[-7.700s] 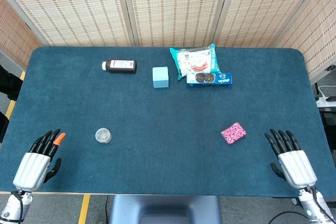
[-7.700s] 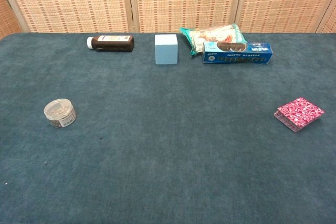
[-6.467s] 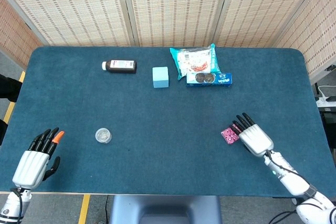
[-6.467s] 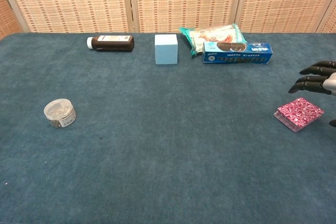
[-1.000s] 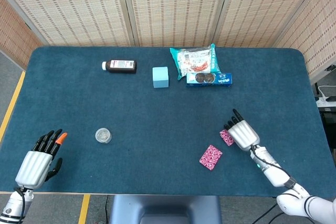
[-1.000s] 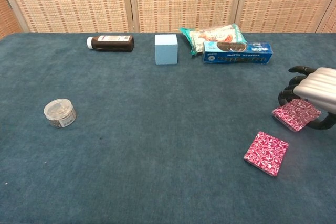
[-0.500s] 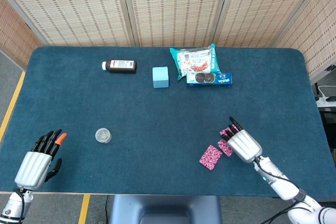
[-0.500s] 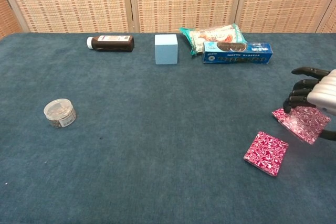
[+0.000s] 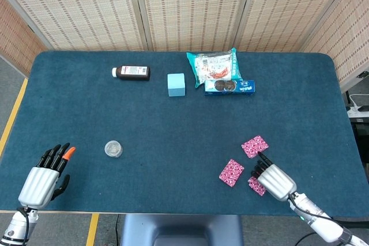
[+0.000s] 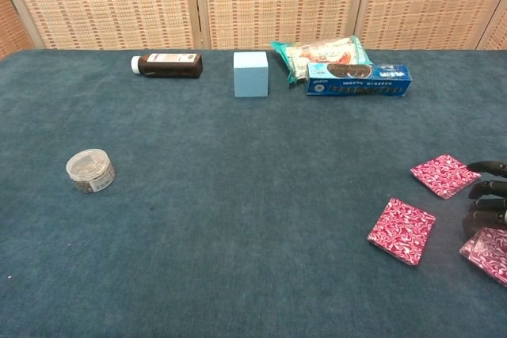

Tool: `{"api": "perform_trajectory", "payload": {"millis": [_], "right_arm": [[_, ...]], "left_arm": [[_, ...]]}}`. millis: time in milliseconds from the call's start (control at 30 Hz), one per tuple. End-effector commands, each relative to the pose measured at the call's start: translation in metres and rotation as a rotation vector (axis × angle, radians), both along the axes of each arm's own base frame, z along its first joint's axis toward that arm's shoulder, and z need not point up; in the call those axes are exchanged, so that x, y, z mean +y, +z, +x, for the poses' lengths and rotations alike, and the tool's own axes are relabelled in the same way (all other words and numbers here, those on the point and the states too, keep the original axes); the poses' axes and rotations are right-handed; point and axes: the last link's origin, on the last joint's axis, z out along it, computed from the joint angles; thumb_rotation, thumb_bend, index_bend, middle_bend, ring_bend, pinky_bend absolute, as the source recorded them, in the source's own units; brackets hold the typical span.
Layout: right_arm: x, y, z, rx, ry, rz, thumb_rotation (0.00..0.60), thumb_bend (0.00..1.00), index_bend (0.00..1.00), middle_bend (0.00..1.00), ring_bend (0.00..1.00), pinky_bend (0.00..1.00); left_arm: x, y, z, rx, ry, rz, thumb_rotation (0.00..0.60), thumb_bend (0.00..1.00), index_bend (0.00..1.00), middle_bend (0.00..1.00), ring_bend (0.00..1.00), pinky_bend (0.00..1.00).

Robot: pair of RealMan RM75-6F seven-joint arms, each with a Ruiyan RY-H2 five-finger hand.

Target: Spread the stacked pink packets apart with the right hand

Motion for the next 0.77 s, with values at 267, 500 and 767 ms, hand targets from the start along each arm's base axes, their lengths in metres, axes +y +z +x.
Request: {"api": "perform_trajectory", "payload": {"millis": [267,500,767], "right_arm": [[0.013,0.022,0.008,-0.051,-0.047,-0.046,0.600,0.22,0.00,0.04,0.00,0.00],[0.029,0.073,0.018,-0.246,-0.136,-0.329,0.600,0.22,0.00,0.01,0.00,0.00],[0.051,0.110,0.007,-0.442,-0.246,-0.602,0.600,0.22,0.00,0.00,0.00,0.00]], "left_arm": [[-0.001,0.001,0.000,-0.002,-0.001,0.000,0.600,0.51,0.00,0.00,0.02,0.15],[-0.003,0.005,0.001,-0.014,-0.012,0.015,0.600,0.51,0.00,0.00,0.02,0.15],[-0.005,0.008,0.001,-0.027,-0.028,0.026,0.600,0.51,0.00,0.00,0.02,0.15]]}}
